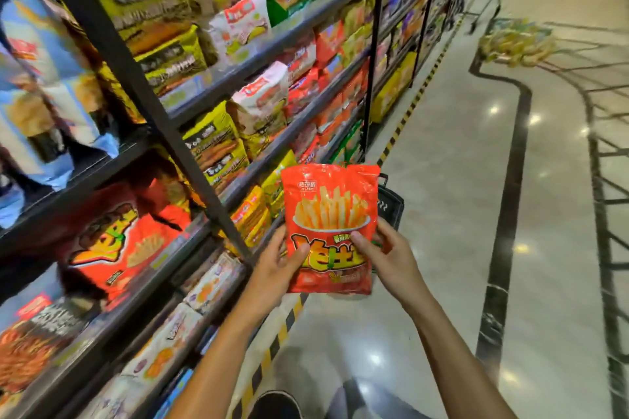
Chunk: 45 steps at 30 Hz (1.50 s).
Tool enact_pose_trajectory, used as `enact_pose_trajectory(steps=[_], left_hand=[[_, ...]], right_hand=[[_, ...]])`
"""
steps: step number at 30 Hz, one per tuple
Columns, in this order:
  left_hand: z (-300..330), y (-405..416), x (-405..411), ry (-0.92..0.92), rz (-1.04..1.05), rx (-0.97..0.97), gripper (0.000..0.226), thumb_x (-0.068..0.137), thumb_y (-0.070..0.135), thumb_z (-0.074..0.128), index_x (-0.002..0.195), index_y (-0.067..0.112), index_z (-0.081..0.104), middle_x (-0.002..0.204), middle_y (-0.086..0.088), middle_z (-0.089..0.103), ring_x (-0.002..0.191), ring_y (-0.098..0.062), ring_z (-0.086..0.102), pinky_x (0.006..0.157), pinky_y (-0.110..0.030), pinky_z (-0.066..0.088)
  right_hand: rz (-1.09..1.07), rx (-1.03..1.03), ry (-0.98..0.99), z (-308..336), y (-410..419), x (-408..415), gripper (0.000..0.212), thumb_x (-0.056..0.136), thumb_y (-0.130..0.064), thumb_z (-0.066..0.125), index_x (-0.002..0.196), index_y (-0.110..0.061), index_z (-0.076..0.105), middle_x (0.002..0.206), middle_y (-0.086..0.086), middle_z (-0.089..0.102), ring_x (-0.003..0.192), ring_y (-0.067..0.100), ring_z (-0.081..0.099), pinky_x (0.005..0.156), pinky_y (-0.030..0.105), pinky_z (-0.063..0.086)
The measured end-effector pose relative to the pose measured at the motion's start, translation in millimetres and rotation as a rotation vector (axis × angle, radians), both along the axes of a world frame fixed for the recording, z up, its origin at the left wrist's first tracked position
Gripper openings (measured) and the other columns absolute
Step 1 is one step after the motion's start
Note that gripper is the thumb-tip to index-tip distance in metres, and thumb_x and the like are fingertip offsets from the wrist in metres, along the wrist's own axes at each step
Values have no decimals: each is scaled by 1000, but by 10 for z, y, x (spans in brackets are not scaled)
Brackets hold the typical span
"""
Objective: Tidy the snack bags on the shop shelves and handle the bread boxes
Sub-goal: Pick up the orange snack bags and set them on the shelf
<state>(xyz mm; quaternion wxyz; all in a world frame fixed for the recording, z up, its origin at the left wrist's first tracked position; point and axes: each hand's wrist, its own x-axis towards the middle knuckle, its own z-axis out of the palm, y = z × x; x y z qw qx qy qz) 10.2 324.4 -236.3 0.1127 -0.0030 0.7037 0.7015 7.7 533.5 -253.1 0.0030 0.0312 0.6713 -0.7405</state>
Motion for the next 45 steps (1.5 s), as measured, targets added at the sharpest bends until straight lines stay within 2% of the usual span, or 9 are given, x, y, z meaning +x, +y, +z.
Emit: enact_pose_trajectory(steps=[6, 10, 20, 25, 29, 31, 34, 41, 45], left_hand=[[-408, 131, -866, -31, -68, -24, 46, 97, 28, 66, 141, 27, 52, 132, 12, 69, 123, -11, 66, 93, -26, 57], [-801, 201, -1566, -184, -124, 18, 85, 79, 61, 81, 151, 35, 44, 146, 8, 60, 137, -17, 55, 110, -51, 49], [-1318, 405, -3290, -280, -273, -19, 77, 89, 53, 76, 152, 22, 43, 149, 3, 58, 139, -17, 53, 117, -52, 41], [-1687, 623, -3838, -339, -338, -191, 58, 79, 57, 69, 129, 28, 59, 123, 14, 73, 117, -14, 69, 103, -41, 54], [-2336, 769, -4118, -458, -301, -214, 21, 101, 27, 64, 122, 31, 60, 113, 19, 76, 114, -15, 69, 97, -33, 56], [-2734, 777, -4252, -372, -246, -321, 24, 106, 30, 56, 126, 44, 54, 129, 23, 65, 120, -1, 62, 100, -28, 52], [-3470, 730, -4483, -135, -335, -633, 47, 98, 56, 40, 143, 41, 42, 154, 16, 39, 144, -5, 38, 119, -34, 33], [-5358, 748, -4890, 107, -486, -1045, 60, 98, 23, 57, 154, 7, 41, 164, -13, 32, 153, -36, 28, 118, -59, 35], [-6101, 761, -5106, 92, -428, -1152, 82, 94, 22, 66, 162, 13, 22, 170, -15, 10, 156, -37, 17, 122, -50, 29]], right_hand=[[-112, -20, -80, -227, 137, -613, 28, 96, -9, 68, 124, -13, 68, 114, -2, 78, 106, 13, 74, 83, 24, 60], [-180, -34, -161, -454, 207, -1131, 27, 99, -7, 63, 125, -13, 66, 111, -7, 79, 105, 10, 74, 80, 19, 58], [-291, -24, -350, -908, 286, -2474, 22, 102, -15, 58, 122, -12, 67, 112, -1, 79, 104, 16, 75, 81, 24, 59], [-330, -44, -461, -1397, 449, -2963, 20, 102, -14, 59, 120, -11, 68, 108, 1, 80, 102, 19, 76, 81, 26, 60], [-351, -25, -560, -2036, 628, -3248, 21, 102, -14, 59, 120, -8, 66, 104, 0, 80, 96, 17, 77, 76, 22, 59], [-381, -23, -619, -2457, 723, -3382, 18, 102, -13, 59, 117, -7, 67, 103, 2, 80, 91, 16, 78, 72, 20, 59], [-442, -12, -699, -3194, 833, -3541, 13, 103, -13, 58, 111, -10, 69, 99, 0, 81, 91, 16, 77, 72, 20, 58], [-406, 72, -853, -5039, 950, -3588, 22, 103, -28, 59, 114, -11, 67, 102, 0, 78, 86, 11, 77, 69, 19, 58], [-409, 103, -905, -5996, 968, -3599, 30, 101, -40, 59, 116, -16, 67, 96, -4, 74, 83, 12, 69, 77, 31, 54]])
